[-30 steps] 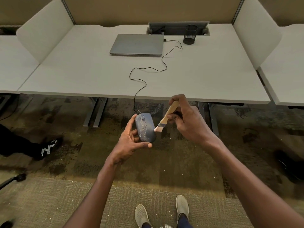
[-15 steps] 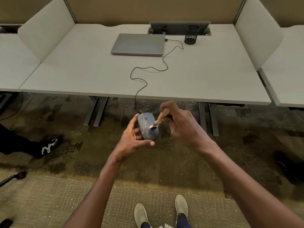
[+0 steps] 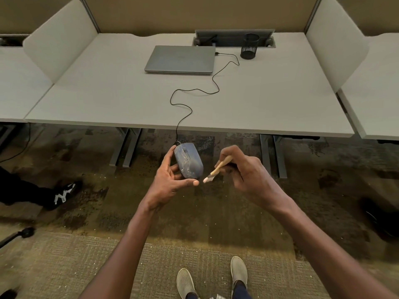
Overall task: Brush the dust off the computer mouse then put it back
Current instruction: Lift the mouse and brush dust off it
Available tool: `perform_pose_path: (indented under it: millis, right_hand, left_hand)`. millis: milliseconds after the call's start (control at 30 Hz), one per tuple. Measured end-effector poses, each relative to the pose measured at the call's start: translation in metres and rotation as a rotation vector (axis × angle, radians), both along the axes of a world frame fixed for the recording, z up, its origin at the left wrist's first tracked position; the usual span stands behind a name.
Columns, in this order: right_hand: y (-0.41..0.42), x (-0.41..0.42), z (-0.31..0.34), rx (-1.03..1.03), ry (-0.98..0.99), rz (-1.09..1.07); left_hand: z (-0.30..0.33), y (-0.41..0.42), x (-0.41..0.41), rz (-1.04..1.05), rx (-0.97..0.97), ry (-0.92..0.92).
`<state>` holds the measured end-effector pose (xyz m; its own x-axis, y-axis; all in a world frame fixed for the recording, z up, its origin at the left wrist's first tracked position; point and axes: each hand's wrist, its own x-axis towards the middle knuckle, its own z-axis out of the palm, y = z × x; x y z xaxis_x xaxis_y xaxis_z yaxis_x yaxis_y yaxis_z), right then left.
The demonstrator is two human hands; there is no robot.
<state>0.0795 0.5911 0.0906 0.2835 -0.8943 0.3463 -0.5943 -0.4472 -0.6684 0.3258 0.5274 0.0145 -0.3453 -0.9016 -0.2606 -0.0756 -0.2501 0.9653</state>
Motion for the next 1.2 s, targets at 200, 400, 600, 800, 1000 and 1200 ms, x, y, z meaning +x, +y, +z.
perform_pose_path:
  millis: [200, 400, 600, 800, 1000, 1200]
  right_hand:
    - [-0.012, -0.003, 0.004, 0.045, -0.154, -0.043]
    - [-0.025, -0.006, 0.002, -0.009, -0.175, -0.166]
    - [-0.026, -0.004, 0.002, -0.107, -0.179, -0.316]
    - [-0.032, 0.003, 0.006, 0.083, -0.446, -0.490]
    - [-0.040, 0.008, 0.002, 0.444, -0.811, -0.512]
    - [-0.045, 0.016, -0.008, 0.701, -1.050, -0.403]
  left_hand:
    - [0.002, 0.004, 0.002, -0.056, 0.014, 0.026]
    - [0.007, 0.011, 0.000, -0.146, 0.060, 0.052]
    - [0.008, 0.015, -0.003, -0.171, 0.058, 0.066]
    - [0.014, 0.018, -0.005, -0.202, 0.048, 0.054]
    - [0.021, 0.023, -0.009, -0.253, 0.045, 0.048]
    - [0.026, 0.029, -0.013, -0.281, 0.072, 0.032]
